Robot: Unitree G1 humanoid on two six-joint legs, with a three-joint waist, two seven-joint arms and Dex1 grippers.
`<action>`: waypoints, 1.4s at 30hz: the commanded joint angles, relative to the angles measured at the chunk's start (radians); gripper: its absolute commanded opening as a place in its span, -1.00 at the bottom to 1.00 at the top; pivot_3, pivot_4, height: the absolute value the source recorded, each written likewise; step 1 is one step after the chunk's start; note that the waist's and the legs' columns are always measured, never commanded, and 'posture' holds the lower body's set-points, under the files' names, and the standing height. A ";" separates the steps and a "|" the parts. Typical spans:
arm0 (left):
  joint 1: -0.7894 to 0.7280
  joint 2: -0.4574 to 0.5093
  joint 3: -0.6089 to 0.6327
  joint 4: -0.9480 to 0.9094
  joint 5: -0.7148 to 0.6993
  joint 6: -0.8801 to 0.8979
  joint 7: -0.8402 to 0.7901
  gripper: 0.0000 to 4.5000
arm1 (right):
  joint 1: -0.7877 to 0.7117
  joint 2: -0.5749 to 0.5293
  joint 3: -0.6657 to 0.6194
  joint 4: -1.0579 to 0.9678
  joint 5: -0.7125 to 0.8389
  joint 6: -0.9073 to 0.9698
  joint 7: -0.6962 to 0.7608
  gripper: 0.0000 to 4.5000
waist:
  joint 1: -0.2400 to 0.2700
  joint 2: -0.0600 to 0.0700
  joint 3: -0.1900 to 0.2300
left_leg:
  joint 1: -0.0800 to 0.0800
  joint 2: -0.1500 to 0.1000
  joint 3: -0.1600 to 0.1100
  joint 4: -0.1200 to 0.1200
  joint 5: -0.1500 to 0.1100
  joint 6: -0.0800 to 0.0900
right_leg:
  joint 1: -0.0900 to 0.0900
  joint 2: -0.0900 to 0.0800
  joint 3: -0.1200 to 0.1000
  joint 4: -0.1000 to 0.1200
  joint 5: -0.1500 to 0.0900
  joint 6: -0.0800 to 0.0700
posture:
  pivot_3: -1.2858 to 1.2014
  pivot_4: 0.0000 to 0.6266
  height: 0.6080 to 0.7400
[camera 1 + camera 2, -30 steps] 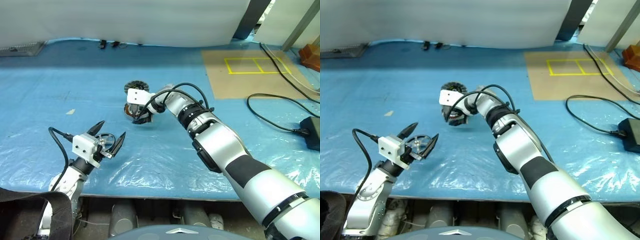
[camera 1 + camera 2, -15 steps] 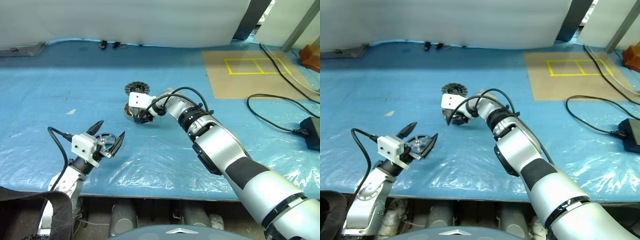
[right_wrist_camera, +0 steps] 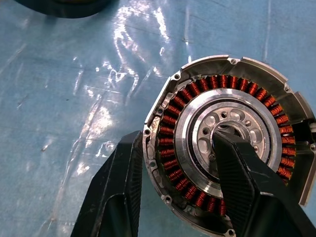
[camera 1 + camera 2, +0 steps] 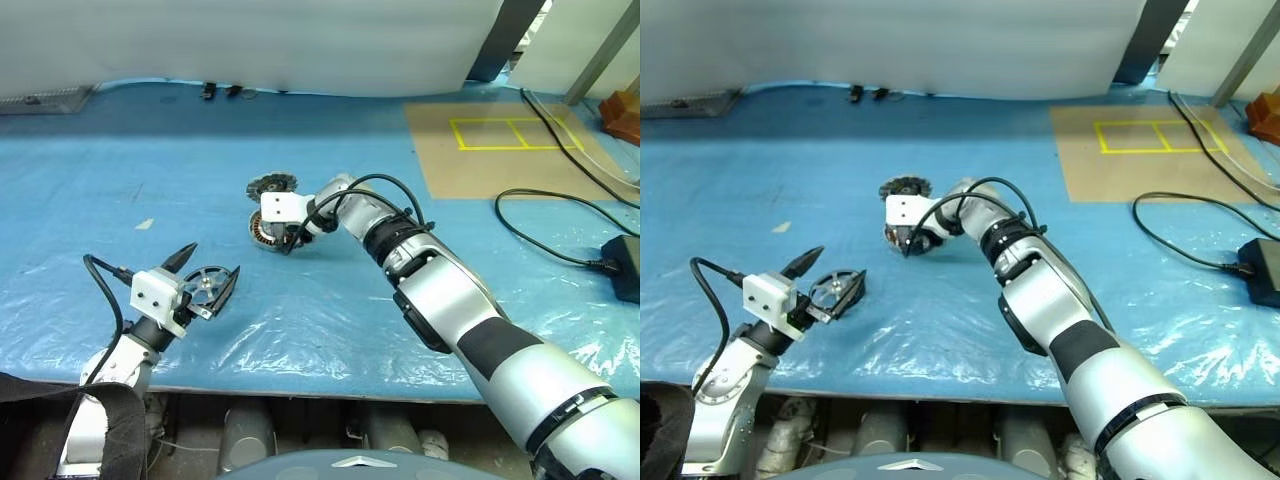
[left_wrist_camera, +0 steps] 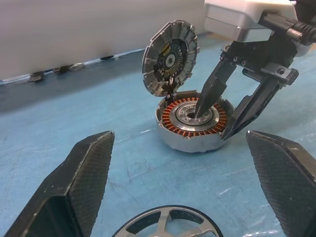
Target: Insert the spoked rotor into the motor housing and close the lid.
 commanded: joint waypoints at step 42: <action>0.013 -0.003 -0.056 -0.016 -0.008 -0.035 -0.085 1.00 | 0.592 -0.322 -0.183 -1.159 0.429 0.694 0.055 0.99 | 0.006 -0.004 -0.001 | 0.012 -0.002 -0.004 -0.009 0.000 0.000 | 0.013 0.000 0.001 -0.011 -0.002 0.004 | 0.03 -0.52 1.00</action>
